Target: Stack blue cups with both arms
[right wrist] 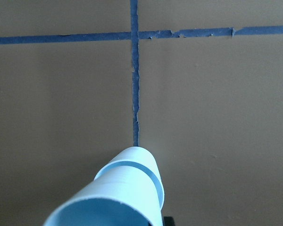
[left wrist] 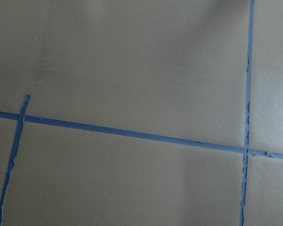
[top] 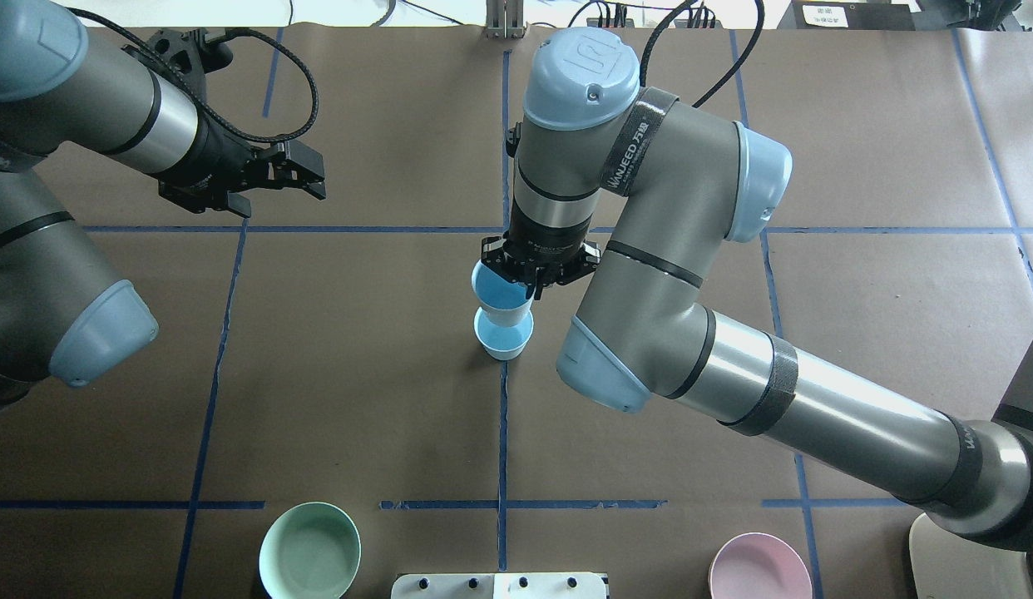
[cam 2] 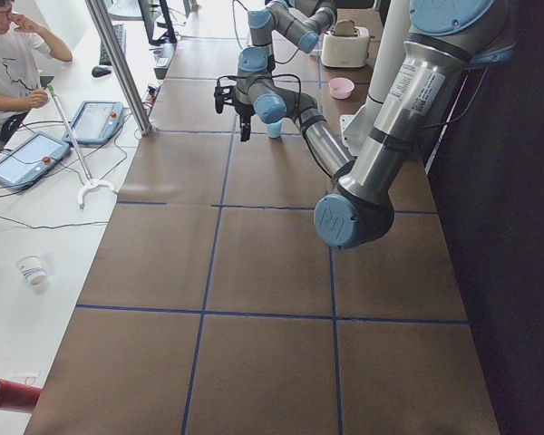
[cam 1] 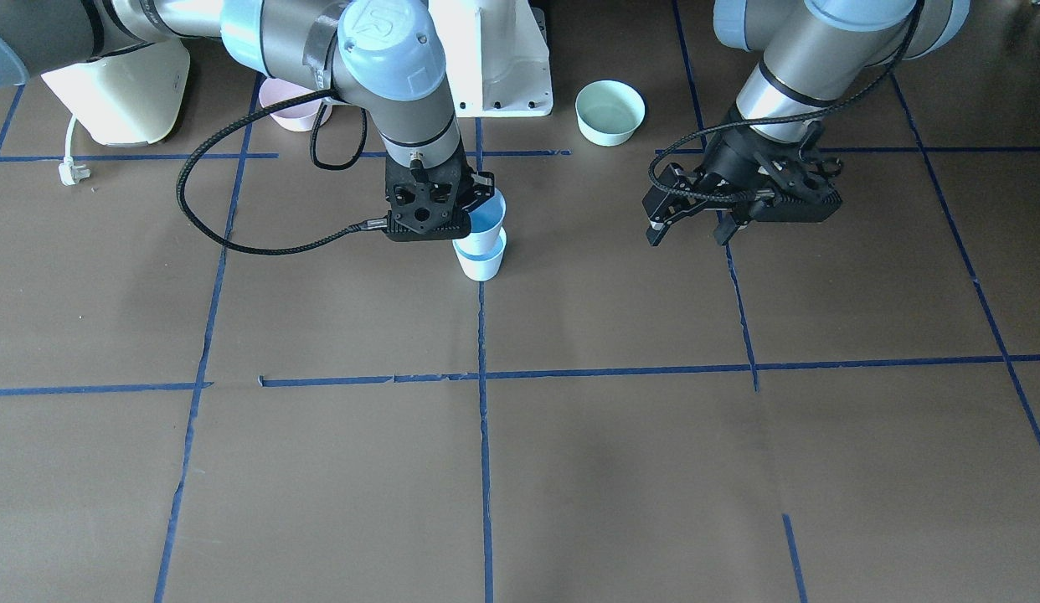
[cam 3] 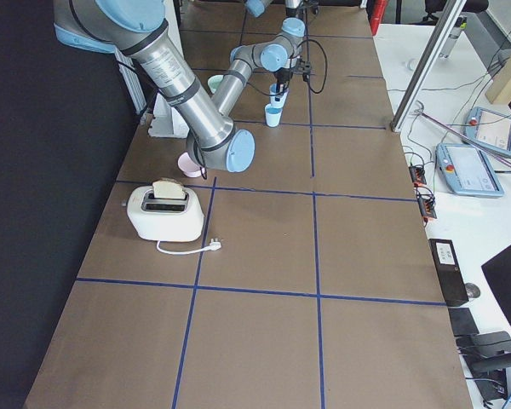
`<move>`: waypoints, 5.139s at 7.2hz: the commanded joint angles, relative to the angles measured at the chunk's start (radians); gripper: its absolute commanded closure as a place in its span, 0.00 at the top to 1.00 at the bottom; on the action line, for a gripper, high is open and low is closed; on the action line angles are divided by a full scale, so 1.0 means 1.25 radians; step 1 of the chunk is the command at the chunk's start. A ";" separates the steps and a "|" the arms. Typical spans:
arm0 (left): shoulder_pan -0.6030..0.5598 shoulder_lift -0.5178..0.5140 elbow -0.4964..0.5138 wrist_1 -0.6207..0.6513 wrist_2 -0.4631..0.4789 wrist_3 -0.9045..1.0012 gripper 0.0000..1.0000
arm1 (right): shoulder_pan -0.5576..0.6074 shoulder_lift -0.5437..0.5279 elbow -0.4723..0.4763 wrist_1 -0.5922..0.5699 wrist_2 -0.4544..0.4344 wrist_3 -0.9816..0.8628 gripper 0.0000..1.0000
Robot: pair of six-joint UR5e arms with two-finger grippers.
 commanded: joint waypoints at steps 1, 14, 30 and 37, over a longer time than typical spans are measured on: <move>0.001 0.000 -0.004 0.001 0.001 -0.001 1.00 | -0.012 -0.006 -0.011 0.029 -0.003 0.003 0.00; -0.266 0.202 0.068 0.005 -0.144 0.601 1.00 | 0.393 -0.470 0.181 0.038 0.092 -0.576 1.00; -0.556 0.222 0.262 0.326 -0.206 1.150 1.00 | 0.689 -0.610 -0.078 0.212 0.202 -0.966 1.00; -0.554 0.249 0.244 0.282 -0.202 1.154 1.00 | 0.687 -0.614 -0.082 0.212 0.202 -0.964 1.00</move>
